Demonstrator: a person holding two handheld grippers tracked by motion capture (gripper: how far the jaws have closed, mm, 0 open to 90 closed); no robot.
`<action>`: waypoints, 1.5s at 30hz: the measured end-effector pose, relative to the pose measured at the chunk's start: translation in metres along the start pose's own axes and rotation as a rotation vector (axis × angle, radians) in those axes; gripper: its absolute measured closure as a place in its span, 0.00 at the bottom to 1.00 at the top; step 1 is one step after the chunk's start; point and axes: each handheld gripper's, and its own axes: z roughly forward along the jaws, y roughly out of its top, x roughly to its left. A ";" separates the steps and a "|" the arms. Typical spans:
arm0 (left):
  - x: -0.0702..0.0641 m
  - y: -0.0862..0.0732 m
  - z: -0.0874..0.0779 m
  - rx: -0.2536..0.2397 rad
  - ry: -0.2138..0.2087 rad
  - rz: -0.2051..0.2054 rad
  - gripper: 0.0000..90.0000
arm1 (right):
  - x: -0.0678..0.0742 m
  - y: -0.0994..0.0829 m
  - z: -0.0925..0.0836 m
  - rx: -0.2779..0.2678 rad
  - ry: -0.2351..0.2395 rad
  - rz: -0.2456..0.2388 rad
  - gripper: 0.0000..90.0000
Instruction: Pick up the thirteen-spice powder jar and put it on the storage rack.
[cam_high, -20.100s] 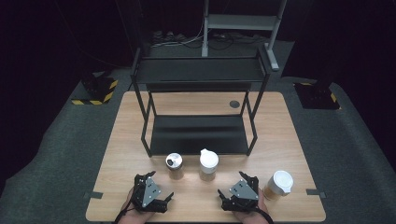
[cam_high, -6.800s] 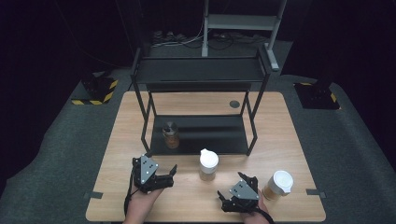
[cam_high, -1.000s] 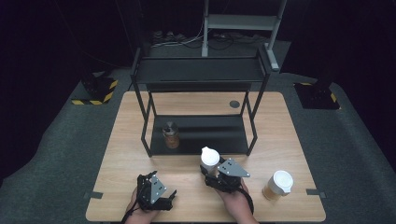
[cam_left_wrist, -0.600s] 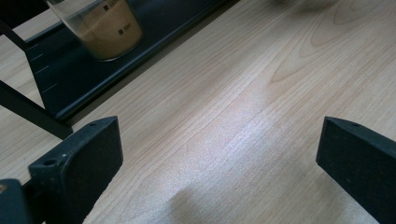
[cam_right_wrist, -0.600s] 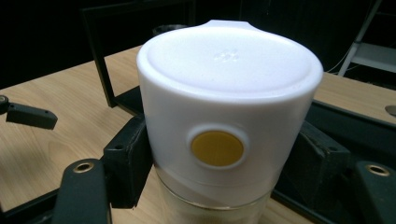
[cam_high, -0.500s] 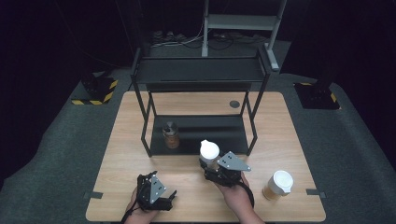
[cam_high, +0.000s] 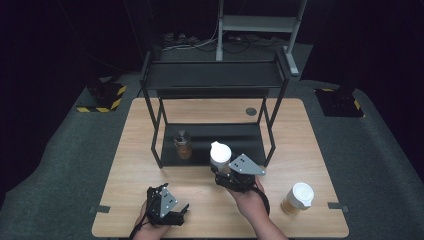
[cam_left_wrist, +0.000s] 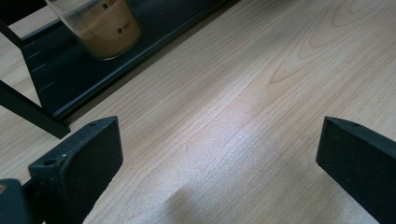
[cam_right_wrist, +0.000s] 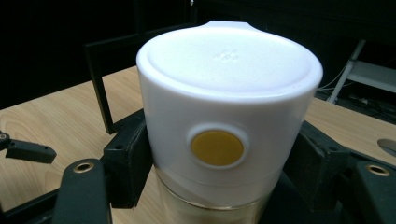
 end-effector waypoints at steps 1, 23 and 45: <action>0.000 0.000 0.000 0.000 -0.001 0.000 0.01 | 0.000 0.001 0.001 0.000 -0.001 -0.001 0.33; 0.001 0.000 0.000 -0.002 -0.008 0.003 0.01 | -0.008 0.008 0.030 0.005 -0.018 0.042 0.33; 0.003 -0.003 -0.001 -0.015 -0.017 -0.007 0.01 | -0.010 0.011 0.068 0.014 -0.030 0.057 0.33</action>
